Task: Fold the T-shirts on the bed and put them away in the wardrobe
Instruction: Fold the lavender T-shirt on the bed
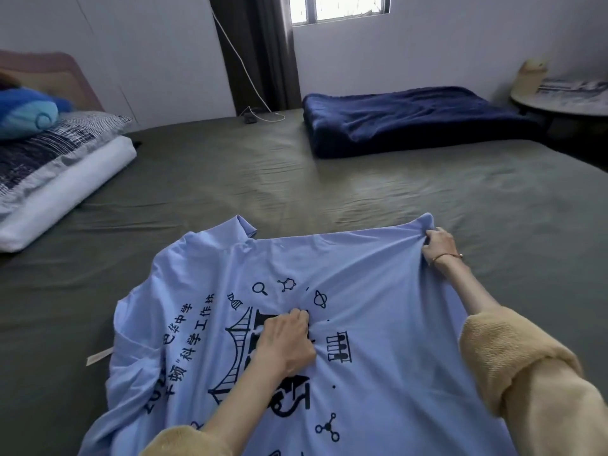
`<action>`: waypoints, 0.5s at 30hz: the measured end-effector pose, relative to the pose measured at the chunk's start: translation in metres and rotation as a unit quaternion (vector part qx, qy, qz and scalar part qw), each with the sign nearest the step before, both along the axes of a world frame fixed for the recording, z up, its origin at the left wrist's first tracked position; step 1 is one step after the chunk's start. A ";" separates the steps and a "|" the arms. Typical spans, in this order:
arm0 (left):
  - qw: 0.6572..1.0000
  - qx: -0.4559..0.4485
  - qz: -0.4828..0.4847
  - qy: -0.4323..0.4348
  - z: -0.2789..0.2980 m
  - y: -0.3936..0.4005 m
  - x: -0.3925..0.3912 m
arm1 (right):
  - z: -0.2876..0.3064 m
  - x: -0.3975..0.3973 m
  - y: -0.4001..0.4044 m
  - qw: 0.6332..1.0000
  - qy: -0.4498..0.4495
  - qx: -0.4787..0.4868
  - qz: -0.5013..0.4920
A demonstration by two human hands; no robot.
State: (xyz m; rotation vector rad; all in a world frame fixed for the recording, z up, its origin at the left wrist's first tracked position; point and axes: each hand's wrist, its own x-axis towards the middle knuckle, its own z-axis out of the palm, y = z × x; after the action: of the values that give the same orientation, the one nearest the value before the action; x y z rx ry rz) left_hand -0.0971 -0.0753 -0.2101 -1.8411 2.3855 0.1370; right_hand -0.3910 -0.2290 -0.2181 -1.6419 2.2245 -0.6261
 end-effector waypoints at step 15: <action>0.966 -0.106 0.143 0.189 0.024 -0.071 0.033 | 0.004 -0.024 0.015 0.998 -0.014 0.028 -0.059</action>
State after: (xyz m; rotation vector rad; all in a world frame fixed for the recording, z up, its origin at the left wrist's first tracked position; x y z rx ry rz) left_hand -0.0637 -0.1459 -0.1857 -2.4540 2.4259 0.2963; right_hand -0.4148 -0.2141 -0.2144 -1.4751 2.3091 -0.6069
